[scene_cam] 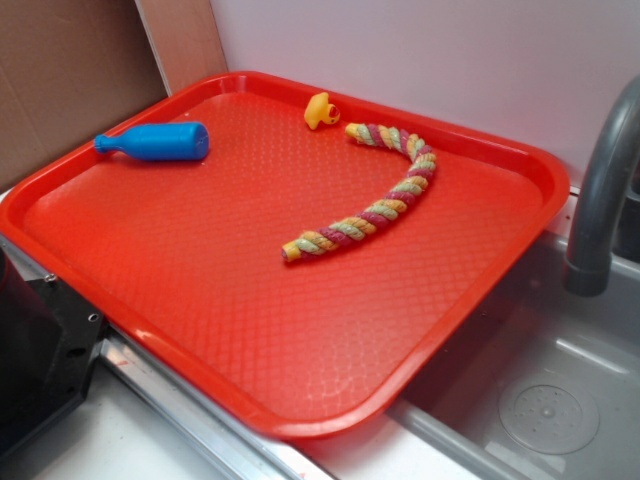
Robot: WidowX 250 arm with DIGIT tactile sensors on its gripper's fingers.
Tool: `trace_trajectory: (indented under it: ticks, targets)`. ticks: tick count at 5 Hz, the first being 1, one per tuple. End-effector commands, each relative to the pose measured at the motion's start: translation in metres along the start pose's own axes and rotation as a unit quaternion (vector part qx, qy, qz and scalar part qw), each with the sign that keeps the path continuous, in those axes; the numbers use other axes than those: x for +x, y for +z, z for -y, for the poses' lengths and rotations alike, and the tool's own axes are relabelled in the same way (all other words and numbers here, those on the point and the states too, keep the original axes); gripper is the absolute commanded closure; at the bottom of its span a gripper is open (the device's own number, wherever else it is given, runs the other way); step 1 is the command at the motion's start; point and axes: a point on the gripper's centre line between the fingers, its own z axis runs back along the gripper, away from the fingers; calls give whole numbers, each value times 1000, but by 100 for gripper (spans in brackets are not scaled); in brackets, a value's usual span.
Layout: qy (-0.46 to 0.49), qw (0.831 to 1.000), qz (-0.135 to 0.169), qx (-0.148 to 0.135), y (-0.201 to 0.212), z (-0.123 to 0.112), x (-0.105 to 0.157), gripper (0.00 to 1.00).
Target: Grab the multicolored rope.
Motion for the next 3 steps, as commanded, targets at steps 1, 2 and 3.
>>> trace_trajectory:
  ticks: [1,2,3]
  targets:
    - [0,1000,0,0,0,0,0,0]
    - [-6,1000,-22,10,-53,6,21,0]
    - [16,1000,1,0,-91,24,53,0]
